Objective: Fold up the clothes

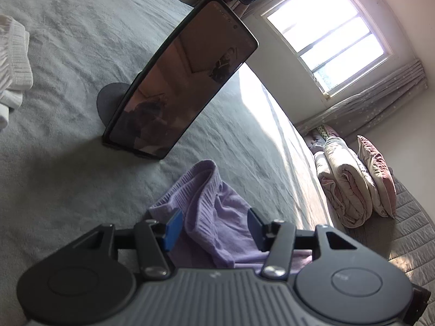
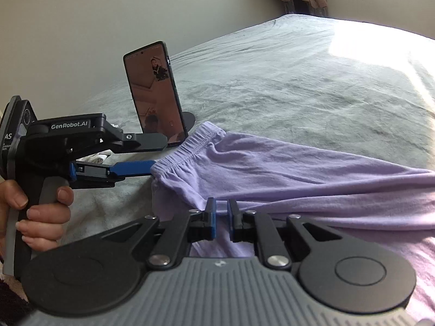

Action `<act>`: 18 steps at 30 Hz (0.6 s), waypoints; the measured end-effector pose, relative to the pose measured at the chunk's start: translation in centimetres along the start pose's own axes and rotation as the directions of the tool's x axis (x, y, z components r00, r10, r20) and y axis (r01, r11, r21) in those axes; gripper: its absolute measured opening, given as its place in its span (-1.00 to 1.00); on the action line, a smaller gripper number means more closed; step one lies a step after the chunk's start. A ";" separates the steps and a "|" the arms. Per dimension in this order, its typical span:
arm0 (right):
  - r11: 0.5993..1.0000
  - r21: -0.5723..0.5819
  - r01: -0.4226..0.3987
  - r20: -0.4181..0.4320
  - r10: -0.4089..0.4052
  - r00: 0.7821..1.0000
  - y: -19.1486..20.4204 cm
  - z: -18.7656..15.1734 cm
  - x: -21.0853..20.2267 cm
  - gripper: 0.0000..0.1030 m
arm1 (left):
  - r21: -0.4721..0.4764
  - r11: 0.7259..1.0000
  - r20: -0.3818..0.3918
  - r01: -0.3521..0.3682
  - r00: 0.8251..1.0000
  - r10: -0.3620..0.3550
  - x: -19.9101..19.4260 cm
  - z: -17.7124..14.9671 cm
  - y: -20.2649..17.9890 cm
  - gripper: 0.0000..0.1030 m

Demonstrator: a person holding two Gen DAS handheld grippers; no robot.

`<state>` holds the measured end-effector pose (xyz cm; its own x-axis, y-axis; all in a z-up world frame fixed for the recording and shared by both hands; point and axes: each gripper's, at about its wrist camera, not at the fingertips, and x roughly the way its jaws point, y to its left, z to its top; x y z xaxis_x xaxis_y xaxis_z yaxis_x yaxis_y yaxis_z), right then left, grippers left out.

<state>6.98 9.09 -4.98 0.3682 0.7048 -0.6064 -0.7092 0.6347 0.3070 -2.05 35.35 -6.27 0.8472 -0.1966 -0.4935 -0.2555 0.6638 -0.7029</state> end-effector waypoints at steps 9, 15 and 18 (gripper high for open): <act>0.950 0.286 0.125 0.040 -0.142 0.989 -8.5 -1.5 -5.9 -0.71 | 0.008 1.000 -0.034 0.012 0.999 -0.012 -1.2 -1.3 -0.8 0.03; 0.897 0.422 0.130 0.051 -0.166 0.985 -11.7 -0.6 -6.7 -0.71 | -0.025 0.999 -0.110 0.020 0.994 -0.022 0.3 -2.3 -1.0 0.03; 0.872 0.462 0.160 0.036 -0.198 0.979 -12.6 0.4 -6.0 -0.44 | -0.036 0.999 -0.146 0.002 0.989 -0.007 1.3 -2.7 -1.1 0.03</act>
<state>13.90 -3.01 -4.94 0.5230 0.5757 -0.6285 -0.2823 0.8128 0.5096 -1.92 32.39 -7.56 0.7721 -0.3043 -0.5580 -0.2703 0.6374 -0.7216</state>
